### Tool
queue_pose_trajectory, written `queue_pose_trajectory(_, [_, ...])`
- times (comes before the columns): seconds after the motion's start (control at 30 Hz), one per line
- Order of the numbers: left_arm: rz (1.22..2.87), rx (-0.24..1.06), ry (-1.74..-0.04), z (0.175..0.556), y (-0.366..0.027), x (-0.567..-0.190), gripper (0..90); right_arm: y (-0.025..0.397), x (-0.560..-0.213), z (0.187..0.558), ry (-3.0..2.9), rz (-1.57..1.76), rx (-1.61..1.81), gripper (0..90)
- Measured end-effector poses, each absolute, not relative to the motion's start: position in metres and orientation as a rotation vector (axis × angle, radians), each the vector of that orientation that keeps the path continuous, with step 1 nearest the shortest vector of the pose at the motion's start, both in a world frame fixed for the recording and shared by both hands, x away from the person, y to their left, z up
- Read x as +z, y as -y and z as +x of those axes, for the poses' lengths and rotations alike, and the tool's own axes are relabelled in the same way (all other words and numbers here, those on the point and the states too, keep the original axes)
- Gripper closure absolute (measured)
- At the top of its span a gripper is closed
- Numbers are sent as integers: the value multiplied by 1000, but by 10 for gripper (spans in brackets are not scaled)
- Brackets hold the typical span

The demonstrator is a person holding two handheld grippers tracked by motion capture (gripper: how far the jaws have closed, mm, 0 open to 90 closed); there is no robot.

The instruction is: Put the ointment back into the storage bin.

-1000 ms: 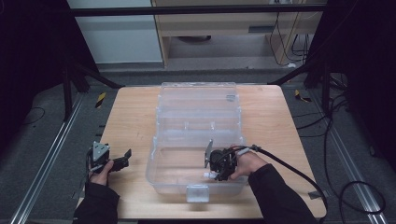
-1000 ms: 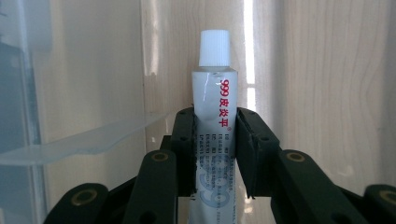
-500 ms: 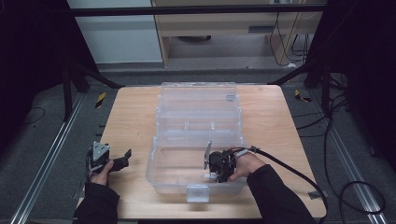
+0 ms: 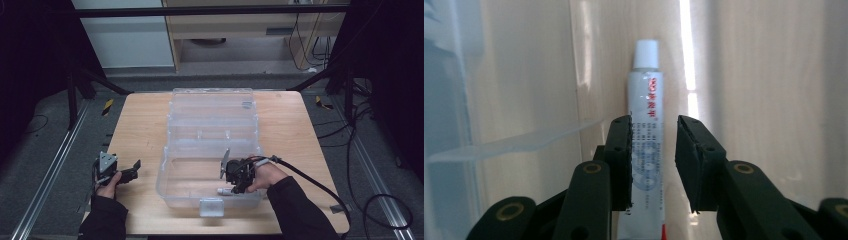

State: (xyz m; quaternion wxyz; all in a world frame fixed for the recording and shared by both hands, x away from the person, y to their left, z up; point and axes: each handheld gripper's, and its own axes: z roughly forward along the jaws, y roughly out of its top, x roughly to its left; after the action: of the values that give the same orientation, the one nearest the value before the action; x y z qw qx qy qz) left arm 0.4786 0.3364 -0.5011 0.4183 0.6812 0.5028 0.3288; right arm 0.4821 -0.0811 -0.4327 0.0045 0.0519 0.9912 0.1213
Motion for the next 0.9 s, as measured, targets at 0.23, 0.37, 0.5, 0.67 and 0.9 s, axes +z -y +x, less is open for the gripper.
queue_pose_trajectory(0.23, [1708,825,-1262,479,-336,-501,15,96,-412,481,-3010,261,570,615])
queue_pose_trajectory(0.37, [1708,824,-1263,479,-336,-501,15,110,-398,481,-2915,358,736,561])
queue_pose_trajectory(0.5, [1708,824,-1263,479,-337,-501,15,124,-387,478,-2859,447,857,516])
queue_pose_trajectory(0.67, [1710,827,-1262,479,-336,-501,15,141,-376,474,-2745,556,1007,456])
queue_pose_trajectory(0.9, [1709,828,-1263,479,-336,-501,15,167,-367,467,-2565,695,1203,341])
